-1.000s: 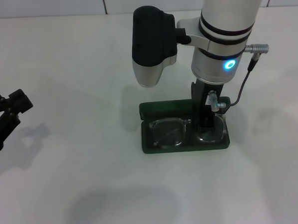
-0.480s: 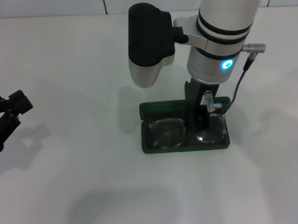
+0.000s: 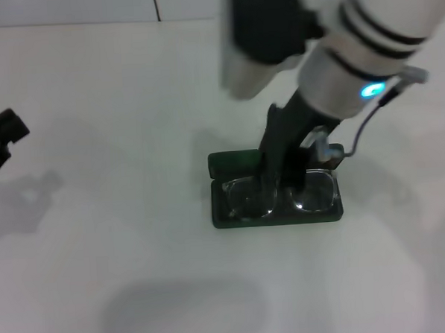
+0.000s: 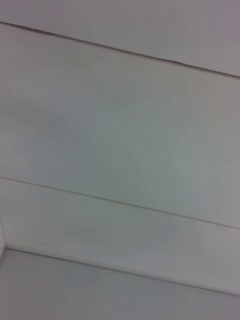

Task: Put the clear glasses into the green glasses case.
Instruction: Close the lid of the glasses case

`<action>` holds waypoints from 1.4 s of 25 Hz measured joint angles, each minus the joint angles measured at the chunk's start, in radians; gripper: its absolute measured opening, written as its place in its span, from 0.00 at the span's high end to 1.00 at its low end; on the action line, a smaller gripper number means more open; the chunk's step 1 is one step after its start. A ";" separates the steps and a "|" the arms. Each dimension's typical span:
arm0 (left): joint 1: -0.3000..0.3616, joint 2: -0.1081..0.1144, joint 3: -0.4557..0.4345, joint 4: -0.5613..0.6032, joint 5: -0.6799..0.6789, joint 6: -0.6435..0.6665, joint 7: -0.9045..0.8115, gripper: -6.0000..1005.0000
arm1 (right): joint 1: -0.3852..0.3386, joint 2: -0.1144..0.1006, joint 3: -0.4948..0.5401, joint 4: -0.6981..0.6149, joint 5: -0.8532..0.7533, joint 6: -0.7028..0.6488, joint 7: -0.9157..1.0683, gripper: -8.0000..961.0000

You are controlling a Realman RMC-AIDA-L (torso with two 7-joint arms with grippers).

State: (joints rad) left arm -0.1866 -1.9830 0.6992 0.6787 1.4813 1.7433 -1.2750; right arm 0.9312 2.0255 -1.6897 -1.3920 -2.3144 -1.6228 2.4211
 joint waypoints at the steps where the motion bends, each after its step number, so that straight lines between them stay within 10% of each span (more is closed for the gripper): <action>1: 0.000 0.000 0.000 0.000 0.000 0.000 0.000 0.85 | -0.064 -0.002 0.028 -0.065 0.001 0.001 -0.005 0.92; 14: -0.122 0.006 0.002 0.004 -0.005 0.006 -0.061 0.85 | -0.643 -0.003 0.372 -0.306 0.366 0.060 -0.358 0.92; 24: -0.180 -0.026 0.051 -0.006 0.012 0.010 -0.063 0.85 | -0.700 -0.009 0.776 0.115 0.717 0.057 -0.787 0.92; 31: -0.235 -0.095 0.062 -0.011 0.052 0.001 -0.040 0.85 | -0.666 -0.022 1.205 0.477 0.820 -0.071 -0.950 0.92; 35: -0.261 -0.102 0.062 -0.054 0.078 -0.002 -0.011 0.85 | -0.677 -0.023 1.227 0.504 0.805 -0.109 -0.954 0.92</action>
State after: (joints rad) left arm -0.4479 -2.0849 0.7609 0.6244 1.5589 1.7416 -1.2856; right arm 0.2539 2.0028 -0.4627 -0.8881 -1.5094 -1.7320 1.4674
